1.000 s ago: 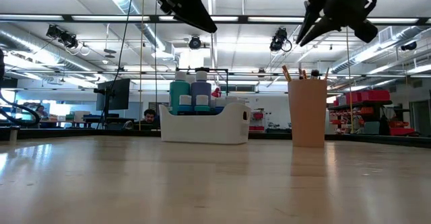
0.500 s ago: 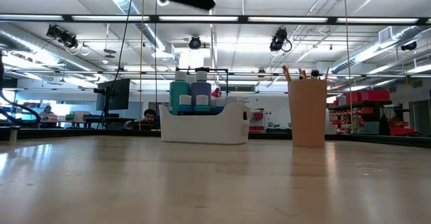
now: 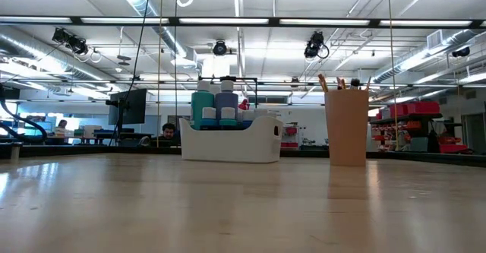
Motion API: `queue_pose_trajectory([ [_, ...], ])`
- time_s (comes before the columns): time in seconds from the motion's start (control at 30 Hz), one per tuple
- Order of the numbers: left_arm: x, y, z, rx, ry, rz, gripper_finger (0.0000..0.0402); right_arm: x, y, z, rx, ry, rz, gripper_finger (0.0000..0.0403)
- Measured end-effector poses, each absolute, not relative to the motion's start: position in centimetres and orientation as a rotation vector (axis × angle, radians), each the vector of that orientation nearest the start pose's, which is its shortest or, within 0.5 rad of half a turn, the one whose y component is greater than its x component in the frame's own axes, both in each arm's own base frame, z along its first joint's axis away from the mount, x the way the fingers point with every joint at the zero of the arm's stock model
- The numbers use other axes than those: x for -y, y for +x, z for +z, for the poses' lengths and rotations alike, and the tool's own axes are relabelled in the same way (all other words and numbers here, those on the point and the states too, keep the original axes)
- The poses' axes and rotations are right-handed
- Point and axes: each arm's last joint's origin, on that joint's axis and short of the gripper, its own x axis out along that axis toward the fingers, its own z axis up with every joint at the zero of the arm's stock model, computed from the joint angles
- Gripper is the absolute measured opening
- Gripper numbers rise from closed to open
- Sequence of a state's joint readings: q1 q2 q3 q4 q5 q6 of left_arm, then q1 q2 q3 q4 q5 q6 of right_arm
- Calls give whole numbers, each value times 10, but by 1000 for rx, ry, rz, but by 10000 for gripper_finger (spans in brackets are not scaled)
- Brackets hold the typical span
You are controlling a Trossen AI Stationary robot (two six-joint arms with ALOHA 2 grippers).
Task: Pick & Place Paint Supplies
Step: Return to Home Position
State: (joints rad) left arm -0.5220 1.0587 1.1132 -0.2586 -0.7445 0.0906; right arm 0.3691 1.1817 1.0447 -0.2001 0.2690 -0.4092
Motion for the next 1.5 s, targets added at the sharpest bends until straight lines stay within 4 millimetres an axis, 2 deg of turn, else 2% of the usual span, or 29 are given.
queue_pose_trajectory([
  [0.1, 85, 177, 388, -152, 193, 188, 116, -79, 231, 349, -319, -430, 168, 21],
  [0.23, 74, 153, 362, -140, 155, 127, 116, -74, 216, 347, -275, -350, 241, 10],
  [0.53, 56, 125, 272, 58, 58, 111, 116, -55, 180, 301, -83, -296, 137, 9],
  [0.63, 48, 117, 252, 118, 32, 135, 116, -45, 167, 288, -5, -274, 78, 11],
  [0.73, 41, 112, 237, 171, 7, 147, 116, -38, 157, 272, -14, -262, 90, 9],
  [0.87, 33, 110, 216, 164, 14, 173, 116, -28, 143, 262, 13, -221, 95, 4],
  [1.03, 24, 109, 206, 180, 21, 215, 116, -19, 133, 246, 12, -190, 52, 7],
  [1.23, 17, 105, 209, 223, 47, 259, 116, -14, 124, 228, 16, -178, 23, 7],
  [1.5, 13, 92, 210, 239, 73, 282, 116, -13, 113, 221, 6, -135, 64, 8],
])
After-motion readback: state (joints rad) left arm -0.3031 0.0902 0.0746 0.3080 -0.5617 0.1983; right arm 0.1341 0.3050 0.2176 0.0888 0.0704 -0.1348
